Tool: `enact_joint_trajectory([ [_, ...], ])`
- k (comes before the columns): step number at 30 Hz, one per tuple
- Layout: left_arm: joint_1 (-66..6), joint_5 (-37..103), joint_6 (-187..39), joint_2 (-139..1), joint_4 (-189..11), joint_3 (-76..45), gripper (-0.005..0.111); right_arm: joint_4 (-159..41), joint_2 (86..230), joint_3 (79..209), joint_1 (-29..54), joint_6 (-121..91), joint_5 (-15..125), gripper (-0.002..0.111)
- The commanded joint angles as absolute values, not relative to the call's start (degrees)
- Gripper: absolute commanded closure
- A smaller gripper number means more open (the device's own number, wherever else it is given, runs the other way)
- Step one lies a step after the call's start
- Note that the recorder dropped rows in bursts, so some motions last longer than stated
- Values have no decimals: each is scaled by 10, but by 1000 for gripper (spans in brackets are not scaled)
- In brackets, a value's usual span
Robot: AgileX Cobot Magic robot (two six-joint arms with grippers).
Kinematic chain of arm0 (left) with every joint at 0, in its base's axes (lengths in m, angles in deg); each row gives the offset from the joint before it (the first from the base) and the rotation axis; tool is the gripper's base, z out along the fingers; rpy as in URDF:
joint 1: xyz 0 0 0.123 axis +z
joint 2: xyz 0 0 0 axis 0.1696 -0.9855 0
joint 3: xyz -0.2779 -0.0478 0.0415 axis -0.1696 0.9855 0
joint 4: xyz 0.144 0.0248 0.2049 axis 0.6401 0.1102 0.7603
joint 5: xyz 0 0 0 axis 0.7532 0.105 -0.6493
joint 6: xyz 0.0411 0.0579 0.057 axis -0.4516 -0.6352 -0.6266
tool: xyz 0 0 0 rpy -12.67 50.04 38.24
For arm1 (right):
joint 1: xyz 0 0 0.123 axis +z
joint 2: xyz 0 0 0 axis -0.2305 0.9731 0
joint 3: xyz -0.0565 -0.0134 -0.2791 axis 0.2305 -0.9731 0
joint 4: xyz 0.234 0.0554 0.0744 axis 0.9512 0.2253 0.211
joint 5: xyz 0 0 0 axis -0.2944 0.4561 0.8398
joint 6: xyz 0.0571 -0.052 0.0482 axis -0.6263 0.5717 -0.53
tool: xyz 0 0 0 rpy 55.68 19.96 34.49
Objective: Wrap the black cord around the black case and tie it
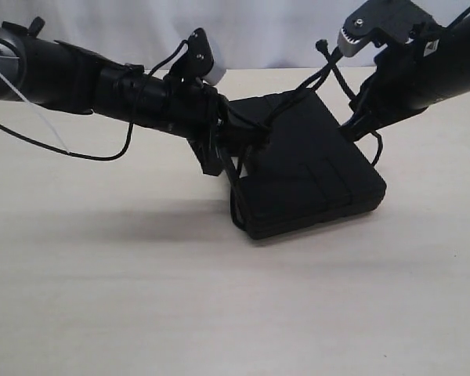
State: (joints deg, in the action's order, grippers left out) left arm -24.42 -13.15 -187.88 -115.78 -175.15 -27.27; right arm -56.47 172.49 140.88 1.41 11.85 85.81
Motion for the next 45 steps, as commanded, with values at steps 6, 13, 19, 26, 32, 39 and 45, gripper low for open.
enact_joint_trajectory([
  [6, -244, -134, -1896, -1158, -1673, -277, 107, -523, 1726, 1407, 15, 125, 831, 104],
  [13, -244, -170, -1896, -1158, -1682, -277, 81, -522, 1726, 1407, 15, 125, 831, 104],
  [19, -244, -187, -1896, -1155, -1736, -277, 49, -522, 1726, 1407, 15, 123, 832, 104],
  [26, -243, -185, -1896, -1102, -1799, -277, 46, -522, 1726, 1407, 15, 123, 831, 104],
  [32, -249, -202, -1864, -1105, -1886, -291, 46, -522, 1726, 1407, 15, 123, 830, 104],
  [39, -273, -140, -1773, -1140, -1886, -353, 46, -522, 1726, 1407, 15, 123, 830, 104],
  [45, -275, -135, -1657, -1179, -1886, -428, 46, -522, 1726, 1407, 15, 123, 830, 104],
])
